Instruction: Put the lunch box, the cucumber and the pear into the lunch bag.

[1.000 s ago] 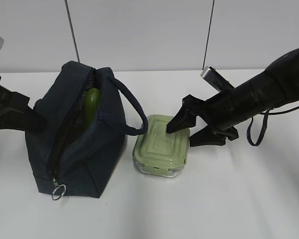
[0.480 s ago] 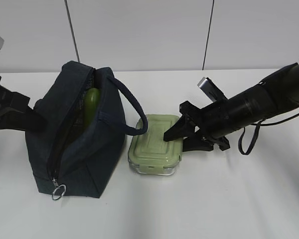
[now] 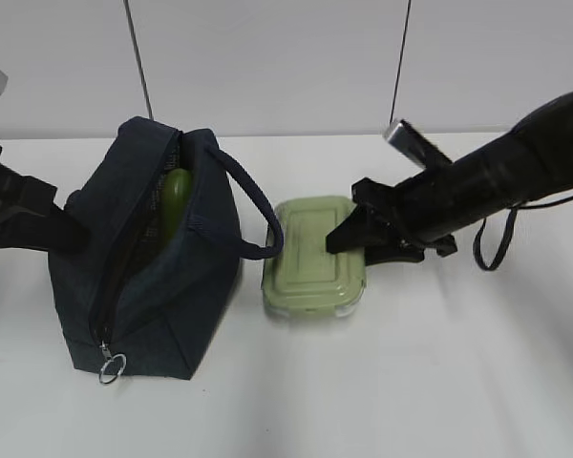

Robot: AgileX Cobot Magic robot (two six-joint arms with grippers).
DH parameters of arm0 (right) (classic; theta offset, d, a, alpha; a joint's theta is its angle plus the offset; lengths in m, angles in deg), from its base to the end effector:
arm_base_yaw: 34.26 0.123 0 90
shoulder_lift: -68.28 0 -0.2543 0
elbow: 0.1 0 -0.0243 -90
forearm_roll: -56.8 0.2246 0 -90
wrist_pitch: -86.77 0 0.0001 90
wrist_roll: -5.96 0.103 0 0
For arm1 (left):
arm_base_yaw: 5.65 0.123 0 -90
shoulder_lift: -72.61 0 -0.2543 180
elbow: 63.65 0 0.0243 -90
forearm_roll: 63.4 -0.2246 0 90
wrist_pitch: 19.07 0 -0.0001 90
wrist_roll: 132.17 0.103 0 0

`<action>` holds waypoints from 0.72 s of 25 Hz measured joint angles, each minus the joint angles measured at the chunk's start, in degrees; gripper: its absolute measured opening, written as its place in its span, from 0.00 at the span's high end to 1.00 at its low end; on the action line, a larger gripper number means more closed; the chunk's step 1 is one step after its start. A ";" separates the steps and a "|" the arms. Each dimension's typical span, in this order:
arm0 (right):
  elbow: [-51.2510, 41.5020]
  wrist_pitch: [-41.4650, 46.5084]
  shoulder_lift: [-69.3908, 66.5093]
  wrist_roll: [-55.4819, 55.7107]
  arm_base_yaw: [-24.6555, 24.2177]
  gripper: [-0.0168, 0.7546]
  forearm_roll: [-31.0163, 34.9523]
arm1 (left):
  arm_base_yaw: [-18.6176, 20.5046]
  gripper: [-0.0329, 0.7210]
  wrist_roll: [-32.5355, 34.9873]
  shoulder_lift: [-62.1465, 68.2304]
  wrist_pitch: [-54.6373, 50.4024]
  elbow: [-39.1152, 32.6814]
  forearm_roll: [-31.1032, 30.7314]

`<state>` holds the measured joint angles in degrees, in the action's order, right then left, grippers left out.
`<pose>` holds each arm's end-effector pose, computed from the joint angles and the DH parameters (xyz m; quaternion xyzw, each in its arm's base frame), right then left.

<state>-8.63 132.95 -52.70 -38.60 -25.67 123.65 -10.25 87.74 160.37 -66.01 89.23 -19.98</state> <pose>0.3418 0.1208 0.1490 -0.0456 0.9097 0.3817 0.1569 0.2398 -0.0712 0.2255 0.1562 0.9273 -0.2478 0.2329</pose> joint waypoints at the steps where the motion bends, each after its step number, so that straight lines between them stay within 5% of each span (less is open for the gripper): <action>1: 0.70 0.00 1.94 -0.03 -0.02 0.55 -0.79 | 0.00 0.98 0.00 0.00 0.00 0.00 0.00; 12: 16.50 8.18 13.43 1.65 1.34 0.56 -2.44 | 0.00 0.98 0.00 0.00 0.00 0.00 0.00; 18: 21.56 9.31 13.43 7.39 0.83 0.56 -10.38 | 0.00 0.98 0.00 0.00 0.00 0.00 0.00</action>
<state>12.92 142.26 -39.26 -31.22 -24.84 113.27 -10.25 87.74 160.37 -66.01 89.23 -19.98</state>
